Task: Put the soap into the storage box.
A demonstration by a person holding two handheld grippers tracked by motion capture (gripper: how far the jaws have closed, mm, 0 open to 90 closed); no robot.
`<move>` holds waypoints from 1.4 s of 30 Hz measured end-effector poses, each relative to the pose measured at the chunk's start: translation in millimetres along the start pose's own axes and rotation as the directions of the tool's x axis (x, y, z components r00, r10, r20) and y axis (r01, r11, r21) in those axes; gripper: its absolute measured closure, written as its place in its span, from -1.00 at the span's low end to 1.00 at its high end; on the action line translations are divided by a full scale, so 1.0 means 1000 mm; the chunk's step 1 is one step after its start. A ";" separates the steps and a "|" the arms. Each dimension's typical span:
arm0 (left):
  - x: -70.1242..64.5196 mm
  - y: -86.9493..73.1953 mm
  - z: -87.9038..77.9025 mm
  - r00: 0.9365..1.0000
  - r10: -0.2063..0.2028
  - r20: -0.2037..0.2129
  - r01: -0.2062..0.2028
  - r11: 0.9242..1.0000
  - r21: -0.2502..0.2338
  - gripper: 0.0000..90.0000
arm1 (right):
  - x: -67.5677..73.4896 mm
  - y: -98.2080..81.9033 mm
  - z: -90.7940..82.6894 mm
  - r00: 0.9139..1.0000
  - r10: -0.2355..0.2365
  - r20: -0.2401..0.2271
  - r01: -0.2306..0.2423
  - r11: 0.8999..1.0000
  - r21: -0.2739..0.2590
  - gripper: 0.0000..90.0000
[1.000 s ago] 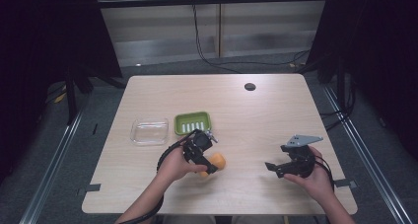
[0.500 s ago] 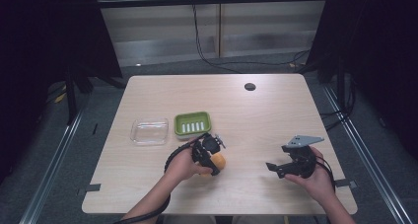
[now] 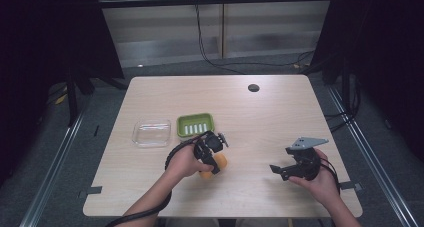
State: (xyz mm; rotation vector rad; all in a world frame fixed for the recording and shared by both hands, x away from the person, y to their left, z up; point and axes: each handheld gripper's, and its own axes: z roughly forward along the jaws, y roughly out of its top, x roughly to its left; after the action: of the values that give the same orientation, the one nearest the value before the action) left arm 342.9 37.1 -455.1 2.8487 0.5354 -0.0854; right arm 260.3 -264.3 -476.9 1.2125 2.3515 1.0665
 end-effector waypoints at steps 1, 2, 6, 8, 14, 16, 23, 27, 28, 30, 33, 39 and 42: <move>0.001 0.000 -0.002 1.000 -0.002 0.008 0.002 1.000 -0.001 0.10 | 0.000 0.000 0.000 1.000 -0.004 -0.001 0.004 1.000 -0.001 -0.79; 0.002 0.000 -0.003 1.000 0.002 0.005 -0.002 1.000 0.001 0.10 | -0.001 0.000 0.000 1.000 -0.005 0.000 0.005 1.000 0.000 -0.79; 0.005 0.001 -0.007 1.000 -0.007 0.017 0.007 1.000 0.002 0.11 | -0.001 0.000 -0.001 1.000 -0.004 -0.005 0.004 1.000 -0.003 -0.79; 0.008 0.001 -0.009 1.000 0.002 0.020 -0.003 1.000 0.014 0.11 | -0.001 0.000 -0.001 1.000 -0.007 -0.002 0.007 1.000 -0.002 -0.79; 0.012 -0.001 -0.016 0.999 -0.014 0.038 0.014 1.000 -0.002 0.11 | 0.000 0.000 0.000 1.000 -0.005 0.004 0.005 1.000 0.001 -0.79; 0.015 -0.002 -0.019 0.999 -0.012 0.031 0.013 1.000 -0.007 0.11 | 0.000 0.000 0.000 1.000 -0.004 0.001 0.004 1.000 0.001 -0.79; 0.024 -0.002 -0.029 1.000 0.001 0.031 -0.002 1.000 0.008 0.11 | 0.000 0.001 0.001 1.000 -0.014 -0.001 0.014 1.000 0.001 -0.79; 0.028 -0.002 -0.033 0.999 0.019 0.032 -0.019 1.000 0.015 0.11 | 0.000 0.001 0.001 1.000 -0.013 -0.003 0.013 1.000 0.002 -0.79; 0.028 -0.002 -0.033 0.999 0.002 0.034 -0.002 1.000 0.007 0.11 | 0.000 0.001 0.001 1.000 -0.017 0.002 0.017 1.000 0.002 -0.79; 0.031 -0.002 -0.035 0.999 0.024 0.034 -0.024 1.000 0.010 0.11 | 0.001 0.001 0.001 1.000 -0.017 0.002 0.017 1.000 0.002 -0.79; 0.033 -0.002 -0.037 0.999 0.022 0.028 -0.022 1.000 0.001 0.11 | 0.000 0.001 0.001 1.000 -0.015 -0.002 0.015 1.000 0.002 -0.79; 0.040 -0.002 -0.040 0.999 0.030 0.036 -0.030 1.000 0.004 0.11 | 0.000 0.001 0.001 1.000 -0.015 -0.001 0.015 1.000 0.003 -0.79; 0.043 -0.002 -0.042 0.999 0.034 0.034 -0.034 0.999 0.013 0.11 | 0.000 0.001 0.001 1.000 -0.015 -0.001 0.015 1.000 0.003 -0.79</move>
State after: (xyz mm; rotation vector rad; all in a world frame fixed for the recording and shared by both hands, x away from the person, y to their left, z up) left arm 382.7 64.1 -418.7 2.8629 0.4812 -0.1317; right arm 261.1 -263.3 -477.1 1.1933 2.3602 1.0596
